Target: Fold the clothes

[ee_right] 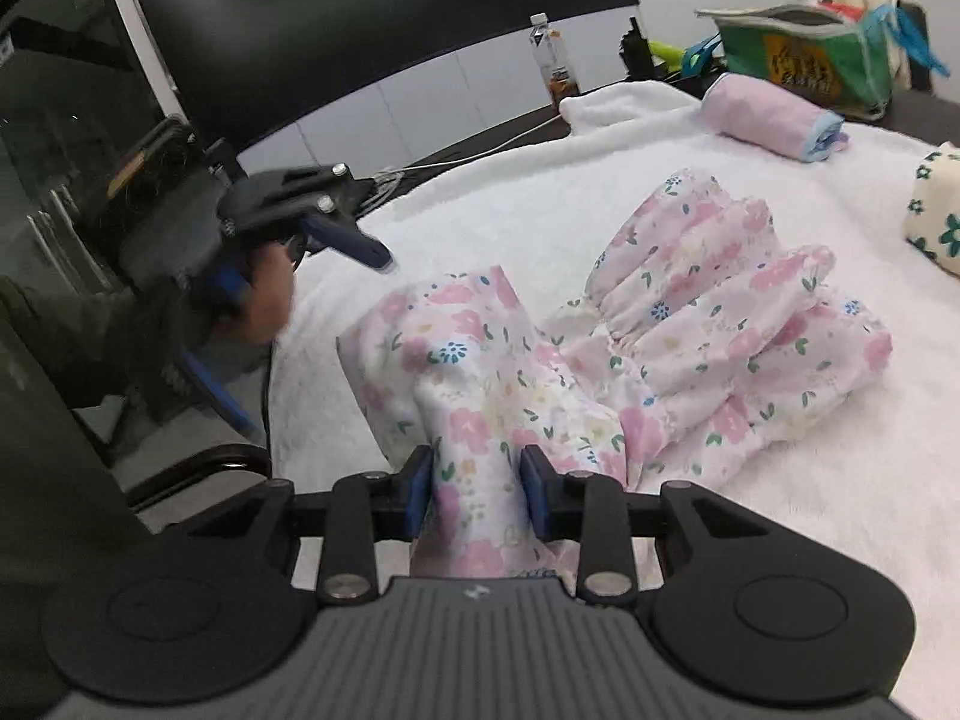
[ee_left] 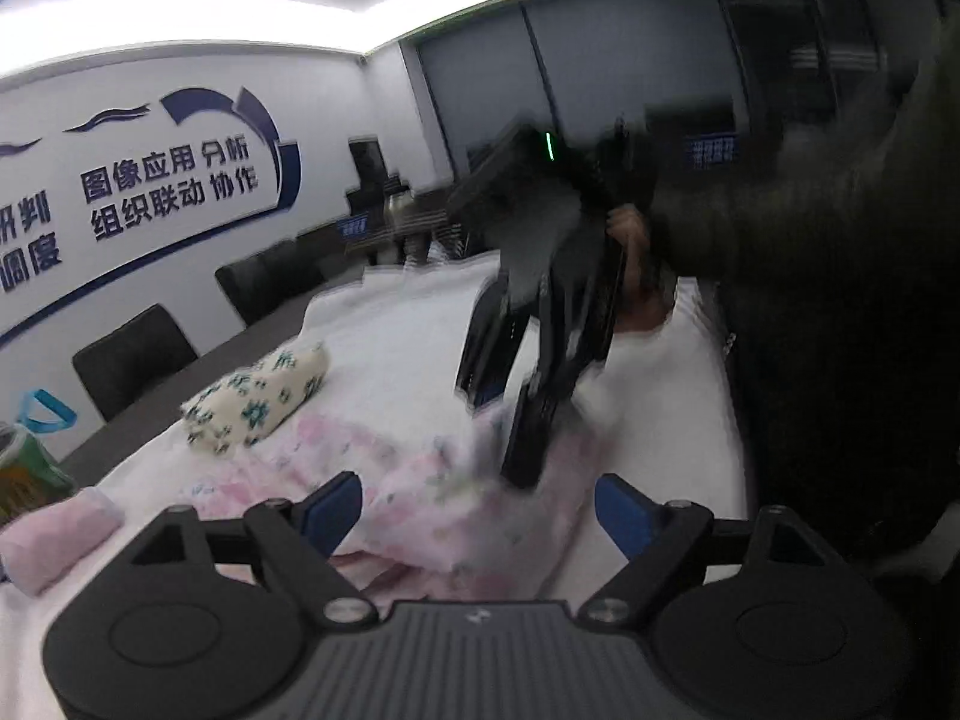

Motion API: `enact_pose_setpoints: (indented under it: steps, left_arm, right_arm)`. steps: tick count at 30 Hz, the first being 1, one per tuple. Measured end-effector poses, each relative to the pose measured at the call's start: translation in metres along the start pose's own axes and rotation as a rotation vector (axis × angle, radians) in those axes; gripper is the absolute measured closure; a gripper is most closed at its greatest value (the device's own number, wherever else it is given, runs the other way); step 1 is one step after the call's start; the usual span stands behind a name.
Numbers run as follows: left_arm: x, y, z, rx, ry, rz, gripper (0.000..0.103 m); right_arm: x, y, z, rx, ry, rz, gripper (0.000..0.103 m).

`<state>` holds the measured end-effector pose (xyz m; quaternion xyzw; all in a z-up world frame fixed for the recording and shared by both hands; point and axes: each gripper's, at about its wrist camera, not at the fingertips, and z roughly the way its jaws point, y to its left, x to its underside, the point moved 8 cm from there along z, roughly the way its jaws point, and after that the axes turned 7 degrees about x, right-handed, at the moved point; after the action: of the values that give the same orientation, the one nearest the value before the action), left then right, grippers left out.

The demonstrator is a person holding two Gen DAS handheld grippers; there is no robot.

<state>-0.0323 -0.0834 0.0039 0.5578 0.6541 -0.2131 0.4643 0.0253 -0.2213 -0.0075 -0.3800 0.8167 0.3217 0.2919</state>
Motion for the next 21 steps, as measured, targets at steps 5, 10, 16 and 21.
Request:
enact_pose_setpoints:
  steps: [5,10,16,21]
  left_arm:
    - [0.022,0.010,0.035,0.050,0.073,0.007,0.030]
    - [0.036,0.040,0.039,0.162,0.077,-0.209,0.047]
    - [0.036,0.069,0.036,0.263,0.051,-0.428,0.055]
    - [0.031,0.070,0.021,0.246,0.022,-0.424,0.043]
  right_arm:
    - [-0.007,-0.009,-0.001,-0.060,-0.011,0.063,0.072]
    - [0.003,-0.009,-0.016,0.071,-0.078,0.006,0.035]
    - [0.022,0.037,-0.012,0.312,-0.152,-0.376,0.009]
    - [0.020,0.029,0.015,0.395,-0.100,-0.460,0.077]
